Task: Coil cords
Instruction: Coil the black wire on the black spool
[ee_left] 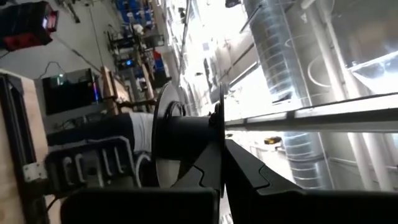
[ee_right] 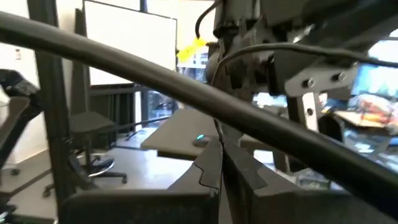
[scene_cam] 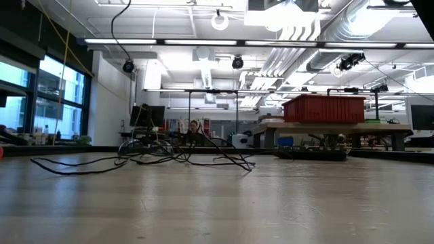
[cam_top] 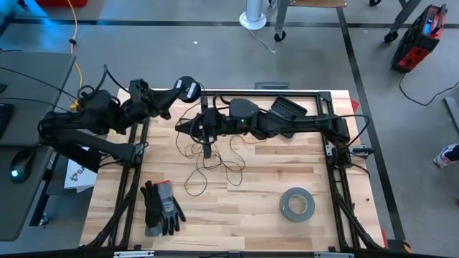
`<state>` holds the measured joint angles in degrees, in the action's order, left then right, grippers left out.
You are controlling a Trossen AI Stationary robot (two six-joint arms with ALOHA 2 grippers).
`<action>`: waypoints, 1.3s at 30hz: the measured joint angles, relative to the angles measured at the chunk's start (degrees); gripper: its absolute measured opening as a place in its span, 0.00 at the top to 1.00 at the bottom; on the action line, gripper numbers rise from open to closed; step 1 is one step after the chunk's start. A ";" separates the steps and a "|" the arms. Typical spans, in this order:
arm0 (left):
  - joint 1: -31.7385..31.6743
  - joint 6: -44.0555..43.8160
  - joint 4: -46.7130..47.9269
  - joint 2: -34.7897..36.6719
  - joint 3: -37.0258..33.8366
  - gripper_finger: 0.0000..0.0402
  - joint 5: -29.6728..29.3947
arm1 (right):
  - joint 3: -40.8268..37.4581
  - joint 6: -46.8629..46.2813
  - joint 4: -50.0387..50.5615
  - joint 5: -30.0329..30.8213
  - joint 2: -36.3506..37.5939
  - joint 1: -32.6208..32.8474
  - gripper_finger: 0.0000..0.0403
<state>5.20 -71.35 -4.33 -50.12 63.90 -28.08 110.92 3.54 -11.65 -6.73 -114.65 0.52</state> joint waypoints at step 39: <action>3.31 -12.43 -4.82 -2.67 -0.01 1.00 10.68 | 0.13 1.29 -3.47 14.73 -0.40 -5.72 1.00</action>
<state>8.51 -83.78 -9.16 -52.79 63.89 -17.40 111.04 4.84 -15.12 8.00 -115.05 -5.20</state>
